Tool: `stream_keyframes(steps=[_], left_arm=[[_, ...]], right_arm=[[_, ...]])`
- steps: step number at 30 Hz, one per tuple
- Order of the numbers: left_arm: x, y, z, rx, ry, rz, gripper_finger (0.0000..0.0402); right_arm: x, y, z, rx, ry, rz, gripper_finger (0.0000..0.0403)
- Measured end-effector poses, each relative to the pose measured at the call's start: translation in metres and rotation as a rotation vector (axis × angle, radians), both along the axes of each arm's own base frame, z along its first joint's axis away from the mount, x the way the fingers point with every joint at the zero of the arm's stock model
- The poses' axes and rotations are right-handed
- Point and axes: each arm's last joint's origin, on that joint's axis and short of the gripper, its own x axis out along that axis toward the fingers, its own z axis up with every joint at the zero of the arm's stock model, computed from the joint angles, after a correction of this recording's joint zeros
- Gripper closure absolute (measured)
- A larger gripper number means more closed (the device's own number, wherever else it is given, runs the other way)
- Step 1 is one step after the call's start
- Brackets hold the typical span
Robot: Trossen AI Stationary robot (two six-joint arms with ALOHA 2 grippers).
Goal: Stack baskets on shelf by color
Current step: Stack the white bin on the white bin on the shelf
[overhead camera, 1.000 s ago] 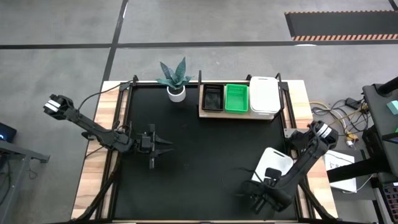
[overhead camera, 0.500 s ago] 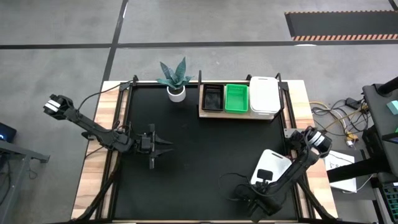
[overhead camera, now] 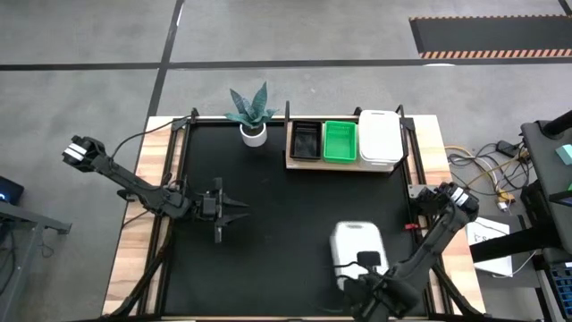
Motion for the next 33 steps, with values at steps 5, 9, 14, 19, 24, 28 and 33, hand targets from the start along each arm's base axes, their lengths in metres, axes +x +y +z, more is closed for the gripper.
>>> stream_keyframes(steps=[5,9,14,19,24,28,33], left_arm=[[0.0,0.0,0.002,0.047,-0.003,0.0,0.0302],[0.0,0.0,0.003,0.051,-0.008,0.0,0.0302],[0.0,0.0,0.002,0.07,-0.005,0.0,0.0302],[0.0,0.0,0.006,0.064,-0.039,0.002,0.0302],[0.0,0.0,0.007,0.128,-0.045,0.003,0.0302],[0.0,0.0,0.008,0.163,-0.049,0.005,0.0302],[0.0,0.0,0.008,0.164,-0.048,0.005,0.0302]], right_arm=[[0.006,-0.009,0.049,-0.216,-0.258,0.074,0.0394],[0.01,-0.032,0.076,-0.424,-0.337,0.069,0.0394],[0.04,-0.086,0.09,-0.477,-0.318,0.048,0.0395],[0.065,-0.168,0.103,-0.472,-0.205,0.073,0.0395],[0.063,-0.247,0.123,-0.398,-0.163,0.059,0.0395],[0.043,-0.292,0.139,-0.345,-0.178,0.029,0.0395],[0.009,-0.329,0.142,-0.29,-0.162,-0.031,0.0395]])
